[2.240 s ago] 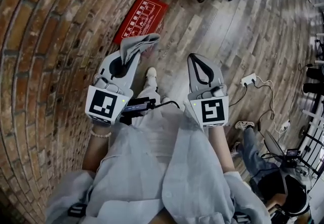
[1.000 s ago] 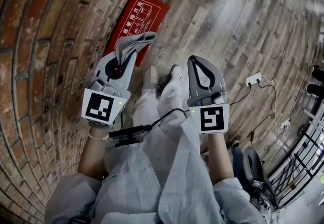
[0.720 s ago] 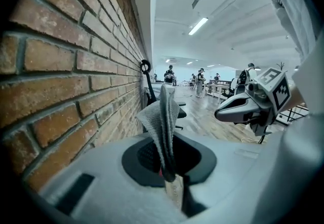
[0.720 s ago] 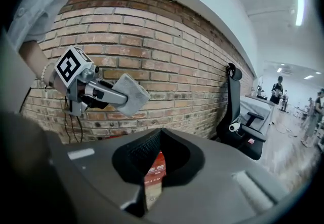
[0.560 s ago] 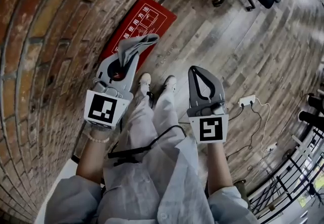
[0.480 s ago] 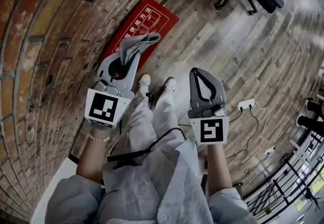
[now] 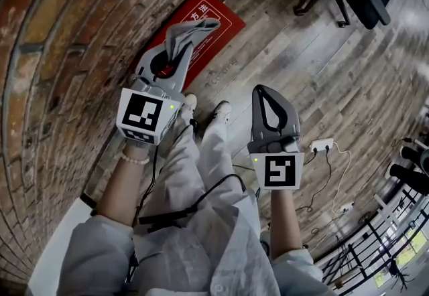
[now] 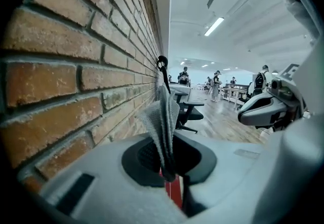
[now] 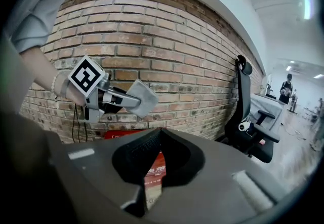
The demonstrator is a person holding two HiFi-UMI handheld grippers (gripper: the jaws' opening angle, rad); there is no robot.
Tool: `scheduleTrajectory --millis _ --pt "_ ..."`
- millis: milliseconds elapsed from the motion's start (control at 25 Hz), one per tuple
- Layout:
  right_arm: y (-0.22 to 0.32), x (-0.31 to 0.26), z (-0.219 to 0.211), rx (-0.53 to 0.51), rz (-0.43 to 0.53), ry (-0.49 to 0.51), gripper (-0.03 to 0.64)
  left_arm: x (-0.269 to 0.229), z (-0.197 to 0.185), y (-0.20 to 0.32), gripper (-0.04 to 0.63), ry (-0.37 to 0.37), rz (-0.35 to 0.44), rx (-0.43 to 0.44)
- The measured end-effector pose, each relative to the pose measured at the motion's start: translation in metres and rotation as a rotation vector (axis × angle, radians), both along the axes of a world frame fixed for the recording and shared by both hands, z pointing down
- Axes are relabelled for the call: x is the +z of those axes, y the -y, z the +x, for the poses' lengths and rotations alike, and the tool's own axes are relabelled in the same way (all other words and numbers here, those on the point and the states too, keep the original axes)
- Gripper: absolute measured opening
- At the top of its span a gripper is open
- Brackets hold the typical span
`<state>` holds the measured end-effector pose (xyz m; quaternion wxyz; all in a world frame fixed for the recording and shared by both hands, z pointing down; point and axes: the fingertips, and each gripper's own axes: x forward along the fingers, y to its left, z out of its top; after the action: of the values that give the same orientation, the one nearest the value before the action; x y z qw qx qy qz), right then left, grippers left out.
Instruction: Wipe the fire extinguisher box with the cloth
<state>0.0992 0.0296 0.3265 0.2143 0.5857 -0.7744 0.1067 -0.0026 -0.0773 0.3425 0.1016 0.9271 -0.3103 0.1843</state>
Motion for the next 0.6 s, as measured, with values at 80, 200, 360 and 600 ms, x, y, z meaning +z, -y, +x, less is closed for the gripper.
scheduleTrajectory --millis 80,200,360,600 --pt "0.006 0.003 -0.001 -0.009 0.0 -0.002 0.008 0.012 0.004 0.009 0.009 0.001 -0.01 -0.013" --pt "0.014 0.01 -0.002 -0.026 -0.003 0.001 0.008 0.028 0.01 0.022 0.009 0.014 -0.031 -0.03" --pt "0.026 0.02 -0.002 -0.05 -0.012 0.011 0.008 0.041 0.017 0.039 0.009 0.018 -0.061 -0.065" --pt "0.047 0.038 -0.002 -0.068 -0.022 0.034 0.008 0.074 0.025 0.063 0.009 0.033 -0.16 -0.116"
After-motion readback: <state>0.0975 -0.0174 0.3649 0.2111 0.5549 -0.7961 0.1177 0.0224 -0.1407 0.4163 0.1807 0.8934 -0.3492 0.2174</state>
